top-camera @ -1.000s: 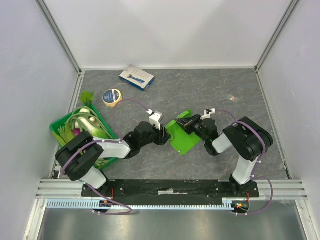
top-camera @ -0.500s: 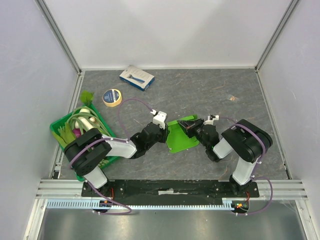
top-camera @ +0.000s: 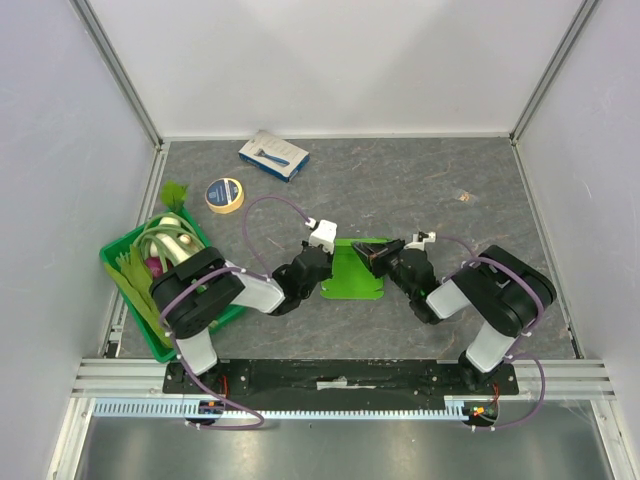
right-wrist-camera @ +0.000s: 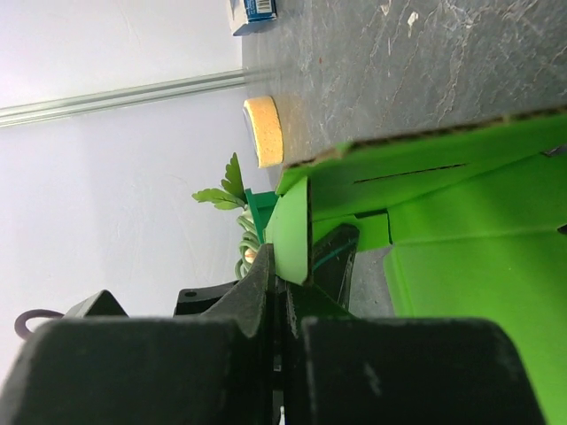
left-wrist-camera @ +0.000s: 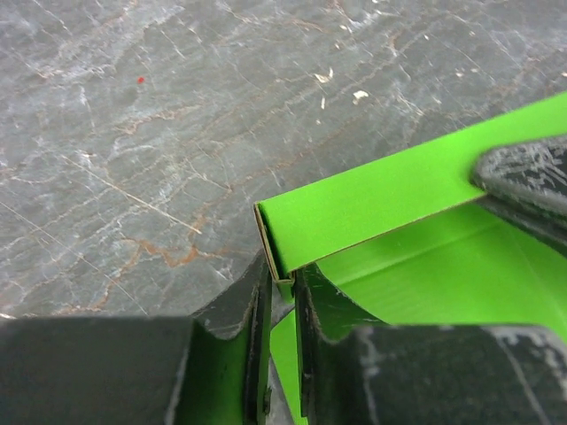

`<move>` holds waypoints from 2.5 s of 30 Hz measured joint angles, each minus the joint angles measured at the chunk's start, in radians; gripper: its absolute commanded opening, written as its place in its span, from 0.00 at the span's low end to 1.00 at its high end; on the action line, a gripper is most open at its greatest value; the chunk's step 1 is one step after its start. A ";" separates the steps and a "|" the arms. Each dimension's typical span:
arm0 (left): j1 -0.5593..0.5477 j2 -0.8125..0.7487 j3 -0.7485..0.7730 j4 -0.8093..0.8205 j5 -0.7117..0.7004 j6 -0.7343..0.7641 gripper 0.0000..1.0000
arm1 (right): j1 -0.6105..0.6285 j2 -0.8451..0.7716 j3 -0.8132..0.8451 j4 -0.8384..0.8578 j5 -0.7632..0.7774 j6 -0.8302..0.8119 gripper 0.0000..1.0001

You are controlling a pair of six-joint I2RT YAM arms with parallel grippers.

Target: Fold the paper box

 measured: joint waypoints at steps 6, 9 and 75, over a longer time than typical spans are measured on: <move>-0.003 0.060 0.044 0.025 -0.104 -0.007 0.02 | 0.023 -0.001 0.016 -0.034 0.033 0.035 0.00; -0.023 0.097 0.079 0.023 -0.198 -0.015 0.02 | 0.041 -0.001 0.018 -0.045 0.065 0.064 0.00; 0.196 -0.431 -0.034 -0.420 0.395 -0.182 0.67 | -0.027 -0.315 0.140 -0.582 -0.146 -0.517 0.83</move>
